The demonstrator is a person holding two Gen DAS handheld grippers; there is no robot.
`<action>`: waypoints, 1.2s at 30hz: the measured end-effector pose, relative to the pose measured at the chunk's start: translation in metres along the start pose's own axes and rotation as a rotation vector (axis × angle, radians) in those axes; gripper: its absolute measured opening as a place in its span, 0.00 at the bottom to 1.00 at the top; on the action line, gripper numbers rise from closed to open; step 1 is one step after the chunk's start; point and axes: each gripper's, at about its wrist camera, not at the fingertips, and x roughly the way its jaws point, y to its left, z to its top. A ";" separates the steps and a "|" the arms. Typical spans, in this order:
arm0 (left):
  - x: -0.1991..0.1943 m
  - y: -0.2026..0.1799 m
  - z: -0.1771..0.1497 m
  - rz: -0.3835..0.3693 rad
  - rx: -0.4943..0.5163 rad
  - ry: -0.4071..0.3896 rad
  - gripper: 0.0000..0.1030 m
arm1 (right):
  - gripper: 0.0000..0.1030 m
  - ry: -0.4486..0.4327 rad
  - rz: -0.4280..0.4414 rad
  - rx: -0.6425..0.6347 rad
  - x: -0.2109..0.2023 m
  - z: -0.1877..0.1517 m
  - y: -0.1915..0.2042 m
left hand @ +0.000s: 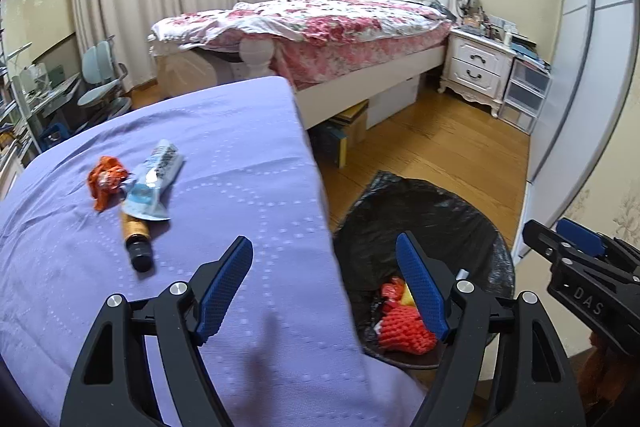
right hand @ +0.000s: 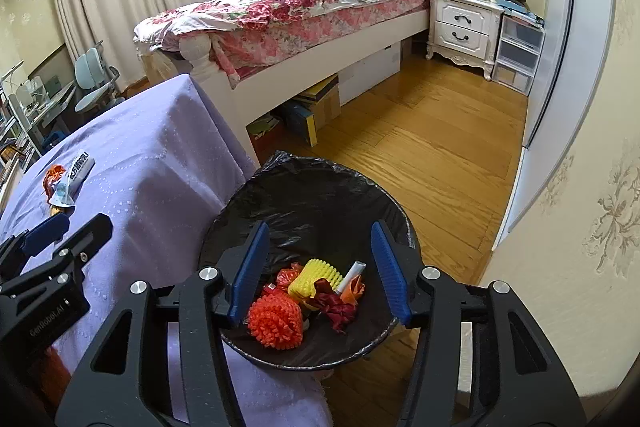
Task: Collect trash
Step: 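Move both open tools back over the bed toward the remaining items, then grasp the amber bottle with the left tool while the right tool grasps the white toothpaste tube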
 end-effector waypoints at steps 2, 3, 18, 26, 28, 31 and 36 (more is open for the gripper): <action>-0.002 0.012 -0.001 0.029 -0.020 -0.001 0.72 | 0.57 -0.002 0.001 -0.003 0.000 0.000 0.003; -0.003 0.017 -0.001 0.040 -0.029 -0.001 0.72 | 0.58 -0.004 0.003 -0.005 0.000 0.001 0.005; -0.001 0.112 -0.011 0.152 -0.221 0.050 0.72 | 0.59 0.020 0.121 -0.123 0.002 -0.002 0.082; 0.014 0.134 -0.008 0.163 -0.245 0.101 0.70 | 0.59 0.037 0.168 -0.185 0.005 -0.003 0.124; 0.014 0.141 -0.011 0.150 -0.265 0.114 0.67 | 0.59 0.041 0.176 -0.198 0.005 -0.004 0.133; 0.012 0.150 -0.014 0.137 -0.287 0.124 0.65 | 0.59 0.049 0.186 -0.216 0.007 -0.005 0.145; 0.009 0.159 -0.018 0.129 -0.312 0.131 0.65 | 0.59 0.060 0.201 -0.239 0.009 -0.008 0.161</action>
